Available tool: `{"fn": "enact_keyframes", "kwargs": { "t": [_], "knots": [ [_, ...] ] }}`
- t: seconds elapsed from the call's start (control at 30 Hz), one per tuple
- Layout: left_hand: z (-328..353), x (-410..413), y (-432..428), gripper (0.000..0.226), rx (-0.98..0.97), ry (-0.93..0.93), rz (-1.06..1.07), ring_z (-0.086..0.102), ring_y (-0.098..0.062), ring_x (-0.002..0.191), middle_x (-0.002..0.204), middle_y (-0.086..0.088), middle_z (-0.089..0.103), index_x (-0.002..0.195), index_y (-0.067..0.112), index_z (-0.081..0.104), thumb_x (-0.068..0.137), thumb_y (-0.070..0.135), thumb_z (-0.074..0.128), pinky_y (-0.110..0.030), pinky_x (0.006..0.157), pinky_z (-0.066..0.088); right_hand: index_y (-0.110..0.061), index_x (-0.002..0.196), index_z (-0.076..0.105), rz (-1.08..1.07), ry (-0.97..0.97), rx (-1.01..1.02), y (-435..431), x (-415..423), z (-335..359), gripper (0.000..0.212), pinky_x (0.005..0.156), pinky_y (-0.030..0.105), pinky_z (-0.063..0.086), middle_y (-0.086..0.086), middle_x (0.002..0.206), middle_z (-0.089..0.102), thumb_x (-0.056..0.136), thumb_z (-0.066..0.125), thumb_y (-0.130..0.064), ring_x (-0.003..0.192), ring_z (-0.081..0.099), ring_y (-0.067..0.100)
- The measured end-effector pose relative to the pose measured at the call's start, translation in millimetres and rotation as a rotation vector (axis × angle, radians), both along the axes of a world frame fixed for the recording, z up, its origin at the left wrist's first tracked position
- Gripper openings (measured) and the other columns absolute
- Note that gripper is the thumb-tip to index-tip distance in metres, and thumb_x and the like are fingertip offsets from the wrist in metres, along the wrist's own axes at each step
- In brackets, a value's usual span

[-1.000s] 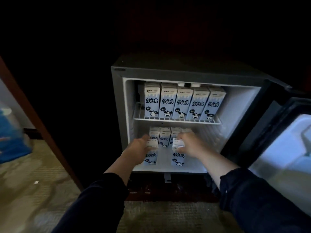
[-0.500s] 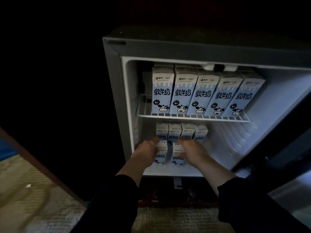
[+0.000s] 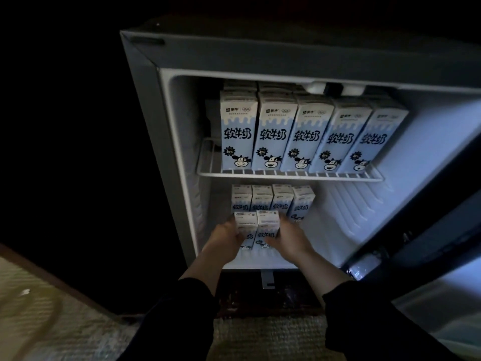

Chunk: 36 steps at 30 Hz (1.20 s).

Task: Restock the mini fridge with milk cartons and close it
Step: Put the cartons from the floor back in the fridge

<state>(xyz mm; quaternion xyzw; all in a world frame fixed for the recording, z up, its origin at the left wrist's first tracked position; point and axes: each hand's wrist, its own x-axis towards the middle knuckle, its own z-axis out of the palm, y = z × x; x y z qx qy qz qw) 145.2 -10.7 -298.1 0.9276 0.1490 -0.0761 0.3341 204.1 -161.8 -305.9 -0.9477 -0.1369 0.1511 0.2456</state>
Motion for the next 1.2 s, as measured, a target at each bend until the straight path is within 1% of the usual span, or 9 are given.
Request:
{"fn": "enact_keyframes", "kwargs": {
  "t": [0.07,0.1,0.17,0.43,0.57,0.7,0.83,1.03,1.2],
  "knots": [
    [-3.1,2.0,-1.1,0.037,-0.025,0.008,0.014,0.059,-0.034,0.110,0.120,-0.020,0.061,0.129,0.004,0.044,0.095,0.020,0.047,-0.039,0.091,0.048,-0.009,0.107,0.060,0.003,-0.028,0.011,0.3,0.3,-3.2,0.029,0.060,0.026,0.043,0.005,0.079,0.063,0.085,0.069,-0.026,0.075,0.061,0.020],
    [-4.8,3.4,-1.1,0.035,-0.027,0.009,0.015,0.059,-0.035,0.108,0.118,-0.020,0.062,0.128,0.004,0.045,0.096,0.019,0.046,-0.039,0.090,0.049,-0.011,0.083,0.060,0.001,-0.034,0.006,0.1,0.5,-4.4,0.017,0.051,0.024,0.035,0.000,0.063,0.053,0.086,0.068,-0.026,0.060,0.054,0.015],
    [-9.2,5.7,-0.8,0.033,-0.039,-0.002,0.026,0.060,-0.035,0.106,0.116,-0.021,0.063,0.125,0.002,0.049,0.096,0.018,0.045,-0.038,0.089,0.049,-0.015,0.057,0.040,-0.021,-0.012,0.004,-0.5,1.9,-12.3,0.042,0.043,0.022,0.022,-0.002,0.050,0.037,0.087,0.067,-0.026,0.044,0.038,0.007],
    [-19.0,17.7,0.2,0.026,-0.083,-0.067,0.148,0.063,-0.035,0.099,0.108,-0.022,0.066,0.104,-0.001,0.063,0.096,0.016,0.045,-0.033,0.080,0.048,-0.018,0.061,0.030,-0.041,-0.062,-0.027,7.1,10.2,-22.3,0.042,0.059,0.026,0.030,-0.001,0.062,0.036,0.094,0.054,-0.022,0.065,0.044,0.019],
    [-24.1,21.3,1.8,0.028,-0.084,-0.085,0.192,0.062,-0.033,0.104,0.112,-0.020,0.066,0.110,0.000,0.061,0.097,0.018,0.045,-0.032,0.084,0.047,-0.022,0.061,0.030,-0.075,-0.079,-0.021,15.2,11.7,-27.3,0.041,0.049,0.023,0.026,-0.004,0.062,0.036,0.095,0.053,-0.020,0.059,0.041,0.012],
    [-26.3,28.2,4.6,0.030,-0.114,-0.088,0.208,0.060,-0.032,0.109,0.120,-0.017,0.063,0.122,0.003,0.054,0.096,0.017,0.045,-0.032,0.088,0.048,-0.012,0.075,0.042,-0.092,-0.096,0.016,21.9,14.4,-30.1,0.024,0.062,0.024,0.032,-0.006,0.060,0.036,0.096,0.052,-0.021,0.070,0.047,0.017],
    [-29.7,35.2,8.3,0.032,-0.166,-0.089,0.207,0.060,-0.029,0.108,0.122,-0.013,0.062,0.127,0.008,0.049,0.096,0.013,0.046,-0.027,0.083,0.047,-0.011,0.082,0.051,-0.096,-0.114,0.057,24.6,16.2,-30.5,0.017,0.062,0.025,0.033,0.003,0.071,0.049,0.095,0.052,-0.021,0.076,0.057,0.024],
    [-36.2,36.1,9.6,0.036,-0.273,-0.104,0.201,0.060,-0.028,0.108,0.124,-0.013,0.060,0.130,0.009,0.046,0.095,0.011,0.047,-0.036,0.091,0.050,-0.009,0.077,0.044,-0.090,-0.129,0.063,22.8,18.3,-34.5,0.024,0.063,0.026,0.032,0.006,0.069,0.050,0.095,0.053,-0.022,0.084,0.062,0.030],
    [-36.7,38.6,12.0,0.044,-0.442,-0.113,0.219,0.053,-0.030,0.119,0.132,-0.013,0.055,0.135,0.008,0.043,0.092,0.004,0.051,-0.043,0.099,0.047,-0.003,0.085,0.057,-0.100,-0.137,0.094,22.8,18.6,-36.2,0.021,0.067,0.030,0.040,0.021,0.091,0.066,0.095,0.052,-0.022,0.089,0.062,0.033]
  ]
}}
